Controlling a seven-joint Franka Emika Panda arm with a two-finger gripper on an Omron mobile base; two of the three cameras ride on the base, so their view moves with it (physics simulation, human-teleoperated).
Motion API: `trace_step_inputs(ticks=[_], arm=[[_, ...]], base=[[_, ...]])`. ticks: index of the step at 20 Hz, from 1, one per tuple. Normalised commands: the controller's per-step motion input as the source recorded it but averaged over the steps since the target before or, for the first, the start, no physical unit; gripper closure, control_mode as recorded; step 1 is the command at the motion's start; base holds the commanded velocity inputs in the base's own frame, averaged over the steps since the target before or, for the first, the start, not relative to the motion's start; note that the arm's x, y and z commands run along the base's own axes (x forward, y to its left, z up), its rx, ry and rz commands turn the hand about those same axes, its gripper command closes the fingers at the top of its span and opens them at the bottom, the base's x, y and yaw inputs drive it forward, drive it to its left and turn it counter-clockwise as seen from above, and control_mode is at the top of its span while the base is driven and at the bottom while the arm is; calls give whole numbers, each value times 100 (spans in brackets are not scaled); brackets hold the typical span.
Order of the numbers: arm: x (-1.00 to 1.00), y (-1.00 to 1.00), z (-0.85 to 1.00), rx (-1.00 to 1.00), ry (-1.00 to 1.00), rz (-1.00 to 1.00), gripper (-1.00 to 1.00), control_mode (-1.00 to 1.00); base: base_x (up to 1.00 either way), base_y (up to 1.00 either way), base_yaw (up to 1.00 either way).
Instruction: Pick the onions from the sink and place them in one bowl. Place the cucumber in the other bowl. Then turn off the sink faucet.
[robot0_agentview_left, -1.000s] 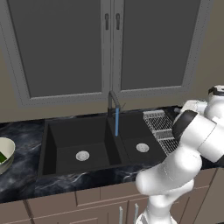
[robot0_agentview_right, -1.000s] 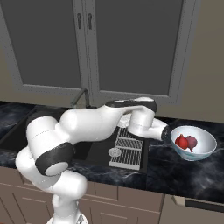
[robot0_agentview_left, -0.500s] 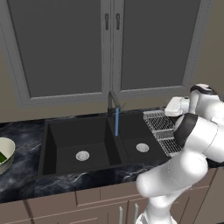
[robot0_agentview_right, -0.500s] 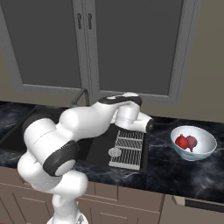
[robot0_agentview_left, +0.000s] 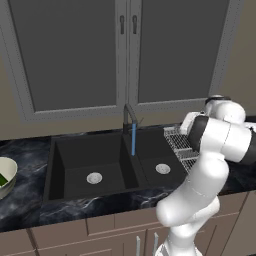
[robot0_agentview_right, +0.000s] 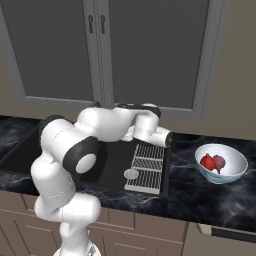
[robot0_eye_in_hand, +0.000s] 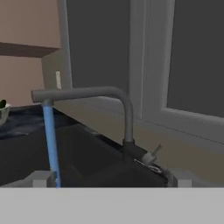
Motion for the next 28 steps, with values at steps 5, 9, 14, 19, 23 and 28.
trace_step_inputs(ticks=[5,9,14,19,23,28], arm=[[31,1,-53,-5,0,5,-100,-100],[33,8,-49,-6,-1,4,-100,-100],[31,31,-26,-2,-3,2,-100,-100],[50,50,-10,0,-4,3,-100,-100],[62,47,-11,0,0,3,-100,-100],[67,33,-24,0,0,3,-100,-100]], base=[[0,0,0],[0,0,0],[0,0,0],[0,0,0],[0,0,0],[0,0,0]])
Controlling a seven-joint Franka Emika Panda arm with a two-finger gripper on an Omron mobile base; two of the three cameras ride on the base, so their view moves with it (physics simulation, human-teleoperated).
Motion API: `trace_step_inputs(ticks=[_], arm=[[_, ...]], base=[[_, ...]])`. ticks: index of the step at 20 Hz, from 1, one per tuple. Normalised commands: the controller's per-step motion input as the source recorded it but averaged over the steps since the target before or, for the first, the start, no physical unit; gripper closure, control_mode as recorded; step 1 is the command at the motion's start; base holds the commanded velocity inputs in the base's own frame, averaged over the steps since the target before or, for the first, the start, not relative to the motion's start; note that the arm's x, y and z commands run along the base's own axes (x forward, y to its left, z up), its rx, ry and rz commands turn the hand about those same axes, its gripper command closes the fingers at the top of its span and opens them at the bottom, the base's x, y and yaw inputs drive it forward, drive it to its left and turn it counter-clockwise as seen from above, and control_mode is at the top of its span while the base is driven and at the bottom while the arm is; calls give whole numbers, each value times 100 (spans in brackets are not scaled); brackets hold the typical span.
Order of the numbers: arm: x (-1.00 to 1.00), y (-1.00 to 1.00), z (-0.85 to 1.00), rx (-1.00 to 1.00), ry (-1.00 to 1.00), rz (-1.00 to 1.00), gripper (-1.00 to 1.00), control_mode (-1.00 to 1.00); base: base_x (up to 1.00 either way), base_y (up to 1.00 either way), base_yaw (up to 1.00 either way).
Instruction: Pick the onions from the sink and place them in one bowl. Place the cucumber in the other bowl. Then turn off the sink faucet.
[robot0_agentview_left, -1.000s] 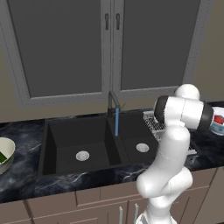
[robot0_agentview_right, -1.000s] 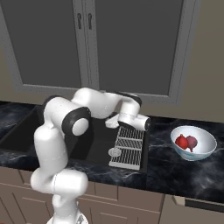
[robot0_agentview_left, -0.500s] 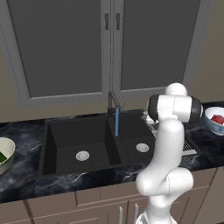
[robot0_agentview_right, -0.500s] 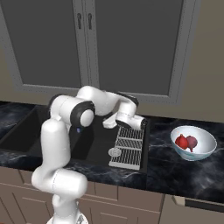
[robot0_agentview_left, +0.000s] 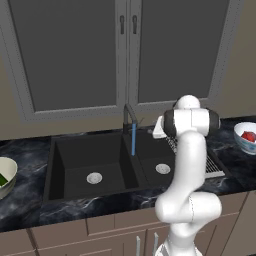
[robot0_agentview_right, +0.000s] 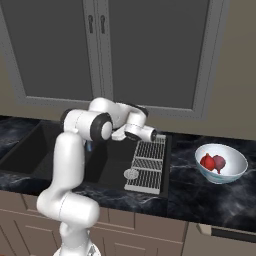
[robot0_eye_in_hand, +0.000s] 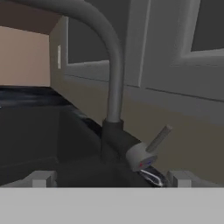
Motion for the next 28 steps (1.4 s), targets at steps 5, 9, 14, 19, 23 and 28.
trace_step_inputs(ticks=[5,9,14,19,23,28], arm=[[68,7,-25,0,0,7,-100,-100],[55,0,-15,0,0,9,-100,-100],[31,8,-13,0,0,10,-100,-100],[10,40,-4,-2,-7,9,-100,-100],[0,55,0,0,-16,3,-100,-100],[6,54,0,-2,-17,0,-100,-100]], base=[[0,0,0],[0,0,0],[0,0,0],[0,0,0],[0,0,0],[0,0,0]])
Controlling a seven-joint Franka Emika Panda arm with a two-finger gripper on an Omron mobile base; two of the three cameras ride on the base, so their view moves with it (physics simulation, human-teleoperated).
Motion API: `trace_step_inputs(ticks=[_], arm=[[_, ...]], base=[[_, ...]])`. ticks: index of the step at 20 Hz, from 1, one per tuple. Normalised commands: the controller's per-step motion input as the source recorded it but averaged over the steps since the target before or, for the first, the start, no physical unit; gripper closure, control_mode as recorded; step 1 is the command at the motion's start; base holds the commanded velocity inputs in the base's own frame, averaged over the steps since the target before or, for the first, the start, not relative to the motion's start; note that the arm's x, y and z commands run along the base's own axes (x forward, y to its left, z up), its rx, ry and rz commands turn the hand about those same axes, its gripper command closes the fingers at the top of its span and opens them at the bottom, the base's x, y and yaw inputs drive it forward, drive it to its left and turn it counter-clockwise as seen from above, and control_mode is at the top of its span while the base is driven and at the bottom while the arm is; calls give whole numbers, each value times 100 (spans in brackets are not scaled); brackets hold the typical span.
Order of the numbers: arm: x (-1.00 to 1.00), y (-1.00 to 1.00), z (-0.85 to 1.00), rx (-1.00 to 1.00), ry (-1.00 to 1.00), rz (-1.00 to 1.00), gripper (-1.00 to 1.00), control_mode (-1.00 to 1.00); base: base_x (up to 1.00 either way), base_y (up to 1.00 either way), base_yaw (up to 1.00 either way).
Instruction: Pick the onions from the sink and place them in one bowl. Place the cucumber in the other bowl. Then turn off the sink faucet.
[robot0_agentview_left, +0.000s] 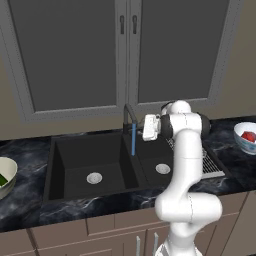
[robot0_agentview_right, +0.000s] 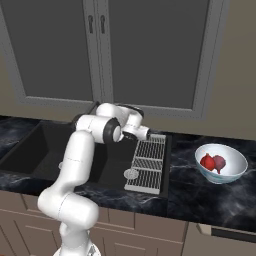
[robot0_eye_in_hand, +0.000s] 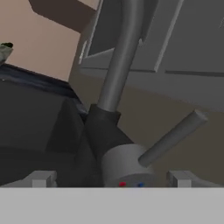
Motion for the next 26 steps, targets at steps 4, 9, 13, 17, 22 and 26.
trace_step_inputs(ticks=[4,9,13,17,22,26], arm=[[44,30,0,0,-10,0,-100,-100],[53,37,4,0,-11,0,-100,-100],[71,54,33,0,-7,5,-100,-100],[100,73,53,0,0,16,-100,-100],[95,69,57,-13,-4,25,-100,-100],[75,75,54,-38,-17,21,-100,-100]], base=[[0,0,0],[0,0,0],[0,0,0],[0,0,0],[0,0,0],[0,0,0]])
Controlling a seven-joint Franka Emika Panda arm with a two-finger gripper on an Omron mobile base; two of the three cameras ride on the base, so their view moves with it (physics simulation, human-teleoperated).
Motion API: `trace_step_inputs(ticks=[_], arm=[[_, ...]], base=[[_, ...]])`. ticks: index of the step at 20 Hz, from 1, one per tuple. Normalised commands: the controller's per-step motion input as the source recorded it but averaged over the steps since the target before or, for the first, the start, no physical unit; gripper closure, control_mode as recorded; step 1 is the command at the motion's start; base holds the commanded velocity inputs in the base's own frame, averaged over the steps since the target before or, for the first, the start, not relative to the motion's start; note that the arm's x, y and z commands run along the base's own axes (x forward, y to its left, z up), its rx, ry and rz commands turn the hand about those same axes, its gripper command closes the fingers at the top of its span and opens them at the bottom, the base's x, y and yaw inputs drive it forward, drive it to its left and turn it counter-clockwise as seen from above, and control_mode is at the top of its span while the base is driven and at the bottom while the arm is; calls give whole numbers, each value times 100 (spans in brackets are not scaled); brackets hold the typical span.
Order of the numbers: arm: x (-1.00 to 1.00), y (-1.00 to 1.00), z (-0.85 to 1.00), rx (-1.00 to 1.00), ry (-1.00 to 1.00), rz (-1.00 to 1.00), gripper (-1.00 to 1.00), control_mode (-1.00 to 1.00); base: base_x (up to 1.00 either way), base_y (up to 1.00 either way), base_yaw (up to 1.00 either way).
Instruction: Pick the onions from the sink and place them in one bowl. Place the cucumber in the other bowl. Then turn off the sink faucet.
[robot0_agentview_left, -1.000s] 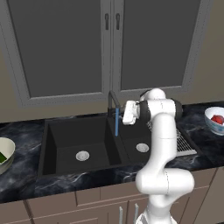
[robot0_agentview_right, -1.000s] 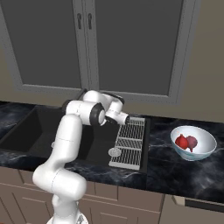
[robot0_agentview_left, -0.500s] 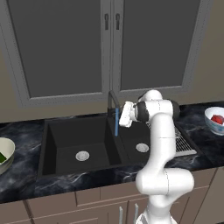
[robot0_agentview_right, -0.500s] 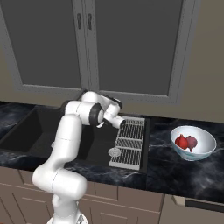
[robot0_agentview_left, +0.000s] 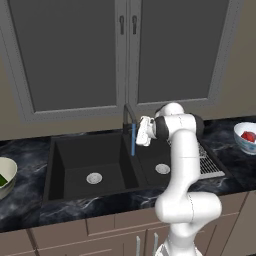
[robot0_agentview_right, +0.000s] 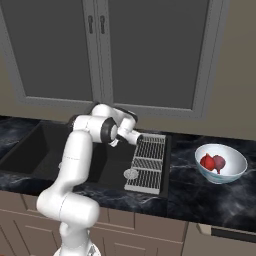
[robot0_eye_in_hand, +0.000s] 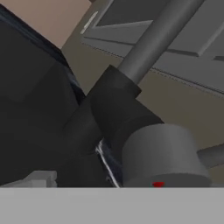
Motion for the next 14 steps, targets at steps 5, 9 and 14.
trace_step_inputs(ticks=[5,9,14], arm=[[69,97,56,-54,-12,9,-100,-100],[76,100,53,-75,-3,0,-100,-100],[69,100,47,-78,-7,0,-100,-100]], base=[[0,0,0],[0,0,0],[0,0,0]])
